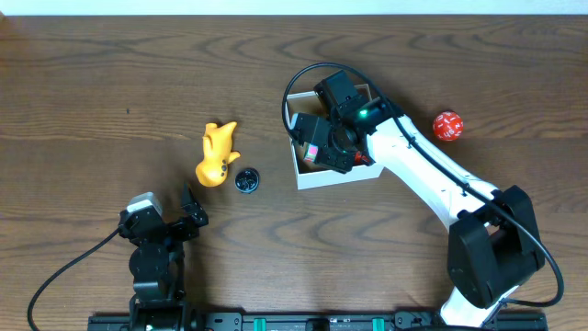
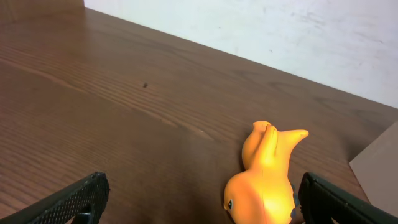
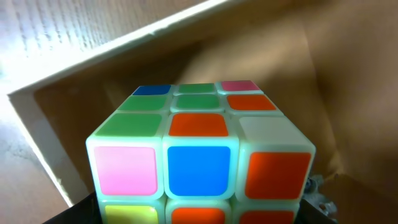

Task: Pack container
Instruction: 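Lower the cube into the box's left side and open the gripper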

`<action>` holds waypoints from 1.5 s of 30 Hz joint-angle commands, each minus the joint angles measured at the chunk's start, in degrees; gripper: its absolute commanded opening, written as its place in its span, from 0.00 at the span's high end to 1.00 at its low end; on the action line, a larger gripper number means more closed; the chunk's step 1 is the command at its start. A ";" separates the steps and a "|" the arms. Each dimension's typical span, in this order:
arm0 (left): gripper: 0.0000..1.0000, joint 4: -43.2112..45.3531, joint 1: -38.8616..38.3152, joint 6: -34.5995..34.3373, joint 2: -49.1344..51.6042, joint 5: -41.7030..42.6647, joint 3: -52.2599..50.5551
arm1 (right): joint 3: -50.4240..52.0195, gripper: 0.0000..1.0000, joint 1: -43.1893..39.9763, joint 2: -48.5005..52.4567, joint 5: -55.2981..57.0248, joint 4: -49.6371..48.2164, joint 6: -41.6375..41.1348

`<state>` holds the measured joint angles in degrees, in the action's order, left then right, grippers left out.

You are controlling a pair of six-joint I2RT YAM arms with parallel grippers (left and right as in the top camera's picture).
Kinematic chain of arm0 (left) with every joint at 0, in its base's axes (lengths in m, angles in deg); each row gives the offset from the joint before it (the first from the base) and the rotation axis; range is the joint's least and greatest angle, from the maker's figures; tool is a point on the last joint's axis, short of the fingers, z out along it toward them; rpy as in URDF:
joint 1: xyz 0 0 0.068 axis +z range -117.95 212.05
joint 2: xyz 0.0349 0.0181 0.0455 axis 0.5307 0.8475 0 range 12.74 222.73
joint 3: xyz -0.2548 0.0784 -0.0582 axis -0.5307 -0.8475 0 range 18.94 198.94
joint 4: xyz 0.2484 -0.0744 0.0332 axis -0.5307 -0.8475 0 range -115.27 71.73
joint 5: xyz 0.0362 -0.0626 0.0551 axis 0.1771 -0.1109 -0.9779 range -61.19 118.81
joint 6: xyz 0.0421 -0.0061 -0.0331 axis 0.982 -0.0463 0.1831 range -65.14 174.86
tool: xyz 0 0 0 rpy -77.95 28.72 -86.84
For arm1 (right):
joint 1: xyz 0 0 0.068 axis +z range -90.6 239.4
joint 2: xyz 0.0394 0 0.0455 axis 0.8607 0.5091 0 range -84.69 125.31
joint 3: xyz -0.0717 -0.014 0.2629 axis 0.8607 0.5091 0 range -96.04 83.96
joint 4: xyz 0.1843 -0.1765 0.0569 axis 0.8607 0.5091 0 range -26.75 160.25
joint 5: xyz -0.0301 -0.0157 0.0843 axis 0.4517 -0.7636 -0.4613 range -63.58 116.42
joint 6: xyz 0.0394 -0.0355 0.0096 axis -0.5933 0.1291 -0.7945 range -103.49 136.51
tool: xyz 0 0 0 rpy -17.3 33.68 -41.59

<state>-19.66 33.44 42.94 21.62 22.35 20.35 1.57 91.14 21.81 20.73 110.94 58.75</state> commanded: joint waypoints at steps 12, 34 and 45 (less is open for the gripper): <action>0.02 -2.08 -0.09 0.76 -0.42 -1.73 -1.18 | -1.07 0.42 0.59 0.57 -2.95 -0.17 12.81; 0.02 -2.08 -0.09 0.74 -0.42 -1.73 -1.18 | -1.07 0.39 3.10 3.89 -4.00 -1.27 14.40; 0.02 -2.08 -0.09 0.74 -0.42 -1.73 -1.18 | -1.07 0.09 3.10 3.91 -3.74 -1.31 14.40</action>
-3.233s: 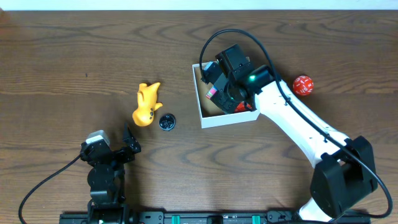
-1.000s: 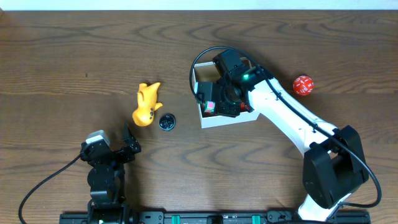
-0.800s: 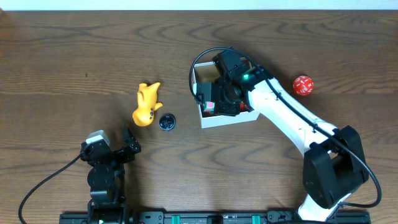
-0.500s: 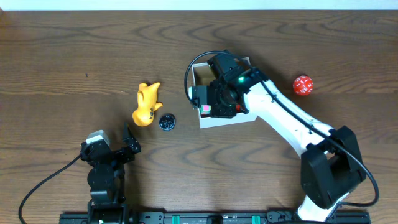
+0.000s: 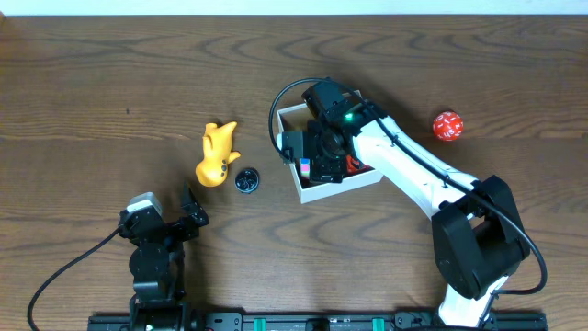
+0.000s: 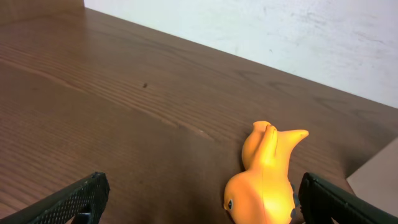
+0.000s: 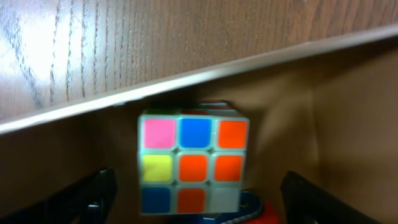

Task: Pack container
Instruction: 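Lower the cube into the box's left side and open the gripper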

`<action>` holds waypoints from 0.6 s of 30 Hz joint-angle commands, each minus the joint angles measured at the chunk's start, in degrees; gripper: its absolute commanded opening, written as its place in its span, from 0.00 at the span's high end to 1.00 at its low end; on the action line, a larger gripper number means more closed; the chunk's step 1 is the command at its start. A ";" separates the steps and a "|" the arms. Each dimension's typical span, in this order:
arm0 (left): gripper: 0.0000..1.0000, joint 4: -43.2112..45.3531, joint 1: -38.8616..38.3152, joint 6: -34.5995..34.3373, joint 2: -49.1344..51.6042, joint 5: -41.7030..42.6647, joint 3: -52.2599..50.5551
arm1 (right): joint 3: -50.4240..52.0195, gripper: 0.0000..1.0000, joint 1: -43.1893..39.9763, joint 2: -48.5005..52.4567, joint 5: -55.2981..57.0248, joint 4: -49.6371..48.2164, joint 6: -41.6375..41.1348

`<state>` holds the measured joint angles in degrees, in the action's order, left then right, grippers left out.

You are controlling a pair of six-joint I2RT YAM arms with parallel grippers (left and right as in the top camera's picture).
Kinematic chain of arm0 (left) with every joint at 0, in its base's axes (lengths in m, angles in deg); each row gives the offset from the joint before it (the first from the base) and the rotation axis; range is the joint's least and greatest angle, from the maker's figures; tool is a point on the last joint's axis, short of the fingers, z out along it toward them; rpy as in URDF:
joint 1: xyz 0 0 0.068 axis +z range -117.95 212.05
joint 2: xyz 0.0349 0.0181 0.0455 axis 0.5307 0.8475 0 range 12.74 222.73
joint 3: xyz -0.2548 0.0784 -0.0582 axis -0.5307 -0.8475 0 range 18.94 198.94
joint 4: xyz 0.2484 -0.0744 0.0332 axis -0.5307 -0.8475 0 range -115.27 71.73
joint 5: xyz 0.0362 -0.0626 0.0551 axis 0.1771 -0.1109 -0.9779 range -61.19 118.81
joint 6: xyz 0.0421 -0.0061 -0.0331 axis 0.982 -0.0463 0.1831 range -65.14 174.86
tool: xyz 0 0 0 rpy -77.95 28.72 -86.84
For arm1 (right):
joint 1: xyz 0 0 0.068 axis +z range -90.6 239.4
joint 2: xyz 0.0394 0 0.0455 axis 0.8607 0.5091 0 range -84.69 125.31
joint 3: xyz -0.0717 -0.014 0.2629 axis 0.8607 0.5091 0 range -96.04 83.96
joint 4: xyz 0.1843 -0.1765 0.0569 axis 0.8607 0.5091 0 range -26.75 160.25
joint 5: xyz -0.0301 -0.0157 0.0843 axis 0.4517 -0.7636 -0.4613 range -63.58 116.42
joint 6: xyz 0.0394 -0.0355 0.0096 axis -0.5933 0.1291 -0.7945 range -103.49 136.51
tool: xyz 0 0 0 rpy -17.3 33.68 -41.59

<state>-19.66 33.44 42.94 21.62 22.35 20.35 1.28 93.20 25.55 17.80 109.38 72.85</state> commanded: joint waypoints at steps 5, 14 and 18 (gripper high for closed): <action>0.02 -2.08 -0.09 0.74 -0.42 -1.73 -1.18 | -1.29 0.06 1.14 -0.07 -0.85 -1.20 -3.72; 0.02 -2.08 -0.09 0.74 -0.42 -1.73 -1.18 | -11.74 0.16 0.74 -0.20 -0.57 0.92 -27.65; 0.02 -2.08 -0.09 0.74 -0.42 -1.73 -1.18 | -14.19 0.24 2.10 -0.20 -8.76 0.76 -33.00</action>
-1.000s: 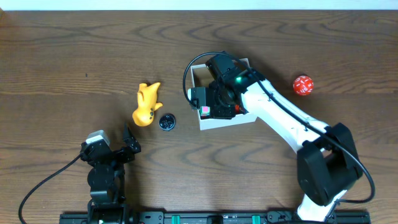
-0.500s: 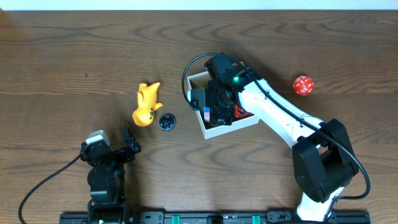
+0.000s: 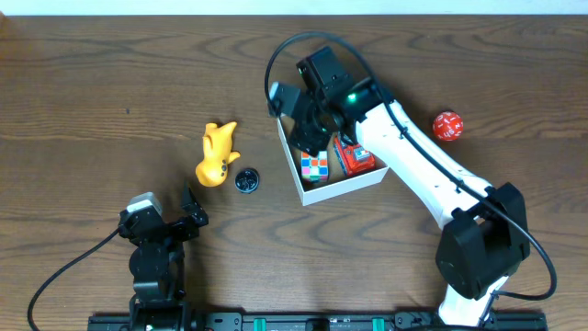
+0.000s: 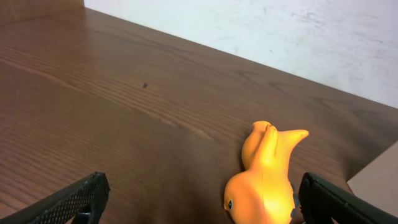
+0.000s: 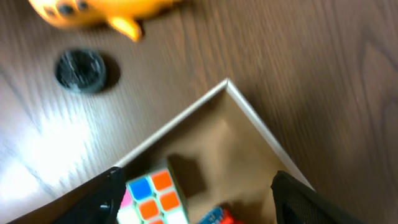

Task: Pack container
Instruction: 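Lower the cube into the box's left side and open the gripper, then move the right gripper toward the red ball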

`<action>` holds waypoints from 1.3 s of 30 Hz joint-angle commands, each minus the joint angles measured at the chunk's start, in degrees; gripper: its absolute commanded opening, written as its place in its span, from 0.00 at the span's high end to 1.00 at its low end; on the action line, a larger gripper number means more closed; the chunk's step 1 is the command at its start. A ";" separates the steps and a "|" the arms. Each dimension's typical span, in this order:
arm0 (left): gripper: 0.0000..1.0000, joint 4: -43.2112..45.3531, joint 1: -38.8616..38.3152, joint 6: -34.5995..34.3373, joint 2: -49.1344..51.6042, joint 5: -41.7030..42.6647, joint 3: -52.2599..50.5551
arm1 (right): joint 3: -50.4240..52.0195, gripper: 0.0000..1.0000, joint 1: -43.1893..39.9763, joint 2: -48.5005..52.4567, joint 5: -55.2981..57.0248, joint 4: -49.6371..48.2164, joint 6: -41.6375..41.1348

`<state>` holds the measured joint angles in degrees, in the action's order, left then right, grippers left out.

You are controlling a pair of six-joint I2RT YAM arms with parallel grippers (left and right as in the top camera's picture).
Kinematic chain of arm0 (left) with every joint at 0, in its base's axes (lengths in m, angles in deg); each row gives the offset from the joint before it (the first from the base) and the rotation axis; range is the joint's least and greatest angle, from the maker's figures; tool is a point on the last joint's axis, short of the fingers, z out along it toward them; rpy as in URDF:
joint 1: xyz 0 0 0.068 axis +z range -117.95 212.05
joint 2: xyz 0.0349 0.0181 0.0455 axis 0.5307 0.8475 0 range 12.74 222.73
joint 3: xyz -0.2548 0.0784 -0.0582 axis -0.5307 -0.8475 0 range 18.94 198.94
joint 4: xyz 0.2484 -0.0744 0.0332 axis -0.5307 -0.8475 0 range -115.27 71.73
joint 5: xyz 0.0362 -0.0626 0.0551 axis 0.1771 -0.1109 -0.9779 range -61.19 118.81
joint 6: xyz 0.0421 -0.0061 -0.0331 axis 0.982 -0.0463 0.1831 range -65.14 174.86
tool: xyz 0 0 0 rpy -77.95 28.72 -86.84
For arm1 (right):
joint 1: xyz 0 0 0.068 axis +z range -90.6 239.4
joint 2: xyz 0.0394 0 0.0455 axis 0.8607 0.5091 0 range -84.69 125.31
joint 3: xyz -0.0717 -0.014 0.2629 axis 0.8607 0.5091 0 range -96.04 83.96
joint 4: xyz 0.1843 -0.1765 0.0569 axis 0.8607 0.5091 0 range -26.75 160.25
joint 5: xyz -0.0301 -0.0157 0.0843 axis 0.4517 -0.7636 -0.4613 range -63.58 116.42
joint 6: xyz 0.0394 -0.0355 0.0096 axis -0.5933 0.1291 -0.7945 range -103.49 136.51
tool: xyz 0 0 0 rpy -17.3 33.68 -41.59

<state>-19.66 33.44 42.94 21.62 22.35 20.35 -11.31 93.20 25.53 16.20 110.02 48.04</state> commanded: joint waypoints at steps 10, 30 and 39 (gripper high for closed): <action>0.02 -2.08 -0.09 0.74 -0.42 -1.73 -1.18 | -1.57 0.22 10.56 0.07 -1.27 -1.77 -6.69; 0.02 -2.08 -0.09 0.74 -0.42 -1.73 -1.18 | -1.60 0.19 -20.48 -1.88 9.99 10.54 -33.29; 0.02 -2.08 -0.09 0.74 -0.42 -1.73 -1.18 | 2.08 0.16 -32.24 -1.77 10.51 10.23 -33.16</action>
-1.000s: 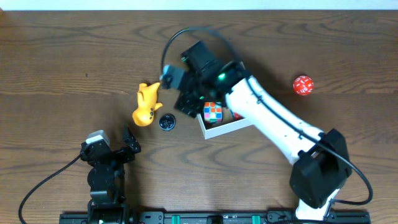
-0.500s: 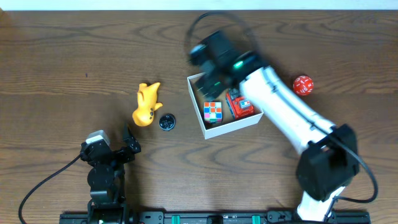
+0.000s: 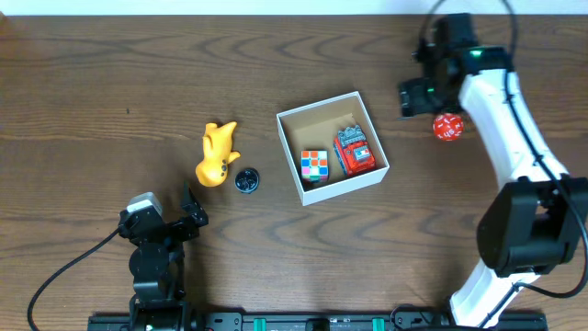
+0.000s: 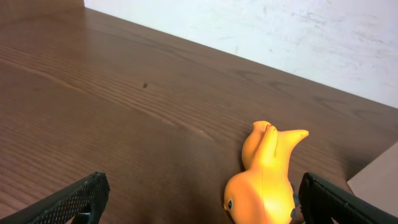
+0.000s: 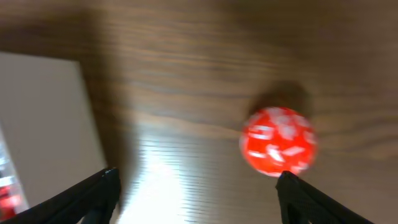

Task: Pack container
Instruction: 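Move the right gripper toward the red ball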

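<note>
The white cardboard box (image 3: 317, 104) stands mid-table and holds a Rubik's cube (image 3: 314, 165) and a red toy (image 3: 355, 152). A red ball with white marks (image 3: 447, 127) lies right of the box; in the right wrist view the ball (image 5: 278, 141) sits just ahead of the right finger. My right gripper (image 3: 415, 97) (image 5: 196, 199) hovers open and empty between box and ball. A yellow rubber duck (image 3: 217, 154) (image 4: 264, 171) lies left of the box. My left gripper (image 3: 184, 213) (image 4: 202, 202) rests open, the duck just ahead of it.
A small black round cap (image 3: 246, 180) lies beside the duck toward the box. The box wall (image 5: 37, 124) fills the left of the right wrist view, and a box corner (image 4: 379, 174) shows at the right edge of the left wrist view.
My right gripper has moved from over the box's far left corner to the table right of the box, next to the red ball. The cube stays in the box. The left arm is unmoved.
My right gripper was shut on the Rubik's cube low inside the box. Then it stood open with the cube resting in the box beside the red toy. It was then above the box's corner, and is now open by the red ball.
</note>
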`<action>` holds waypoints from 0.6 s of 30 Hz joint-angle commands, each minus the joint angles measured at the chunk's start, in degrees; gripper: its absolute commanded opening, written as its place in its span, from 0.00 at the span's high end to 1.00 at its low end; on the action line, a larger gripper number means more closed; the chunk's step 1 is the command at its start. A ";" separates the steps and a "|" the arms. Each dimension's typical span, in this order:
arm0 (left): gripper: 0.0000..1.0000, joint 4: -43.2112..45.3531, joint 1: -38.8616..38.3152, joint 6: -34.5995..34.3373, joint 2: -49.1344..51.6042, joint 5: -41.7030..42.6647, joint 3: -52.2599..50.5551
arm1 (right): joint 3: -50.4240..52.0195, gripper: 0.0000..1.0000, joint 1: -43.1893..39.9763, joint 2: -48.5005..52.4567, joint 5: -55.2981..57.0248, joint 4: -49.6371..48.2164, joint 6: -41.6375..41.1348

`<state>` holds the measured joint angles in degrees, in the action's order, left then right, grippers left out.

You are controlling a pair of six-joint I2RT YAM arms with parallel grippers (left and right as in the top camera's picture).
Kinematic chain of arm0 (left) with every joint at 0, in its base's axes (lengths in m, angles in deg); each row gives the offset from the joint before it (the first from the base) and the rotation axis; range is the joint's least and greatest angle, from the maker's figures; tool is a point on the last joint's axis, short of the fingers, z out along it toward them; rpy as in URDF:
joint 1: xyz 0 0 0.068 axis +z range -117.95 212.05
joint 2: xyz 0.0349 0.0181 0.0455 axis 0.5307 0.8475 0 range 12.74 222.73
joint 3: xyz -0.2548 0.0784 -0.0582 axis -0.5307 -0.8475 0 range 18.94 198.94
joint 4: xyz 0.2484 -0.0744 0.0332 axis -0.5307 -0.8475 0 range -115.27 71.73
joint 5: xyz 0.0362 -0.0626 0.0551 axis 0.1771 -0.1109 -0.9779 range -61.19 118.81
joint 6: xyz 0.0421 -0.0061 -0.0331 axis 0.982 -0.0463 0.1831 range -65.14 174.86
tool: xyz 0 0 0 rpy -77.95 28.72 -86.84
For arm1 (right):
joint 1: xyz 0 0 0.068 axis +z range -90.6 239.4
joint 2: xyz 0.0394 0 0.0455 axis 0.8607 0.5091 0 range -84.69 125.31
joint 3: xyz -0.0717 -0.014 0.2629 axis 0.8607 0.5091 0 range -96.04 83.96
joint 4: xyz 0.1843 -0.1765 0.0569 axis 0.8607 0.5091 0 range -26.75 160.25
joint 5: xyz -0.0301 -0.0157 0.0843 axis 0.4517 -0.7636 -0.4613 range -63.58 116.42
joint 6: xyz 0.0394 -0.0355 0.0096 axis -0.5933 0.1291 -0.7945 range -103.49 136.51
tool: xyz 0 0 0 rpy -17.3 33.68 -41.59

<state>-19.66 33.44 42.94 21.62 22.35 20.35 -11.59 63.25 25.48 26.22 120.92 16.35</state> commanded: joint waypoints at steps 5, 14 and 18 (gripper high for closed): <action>0.02 -2.08 -0.09 0.74 -0.42 -1.73 -1.18 | 9.94 0.12 -5.86 -1.73 2.38 -8.04 -0.81; 0.02 -2.08 -0.09 0.74 -0.42 -1.73 -1.18 | 22.67 0.11 -9.62 -1.68 2.29 -26.25 2.82; 0.02 -2.08 -0.09 0.74 -0.42 -1.73 -1.18 | 24.39 0.18 -9.73 -1.68 2.23 -27.98 3.98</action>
<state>-19.66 33.44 42.94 21.62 22.35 20.35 11.73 53.83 24.83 28.18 93.62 18.38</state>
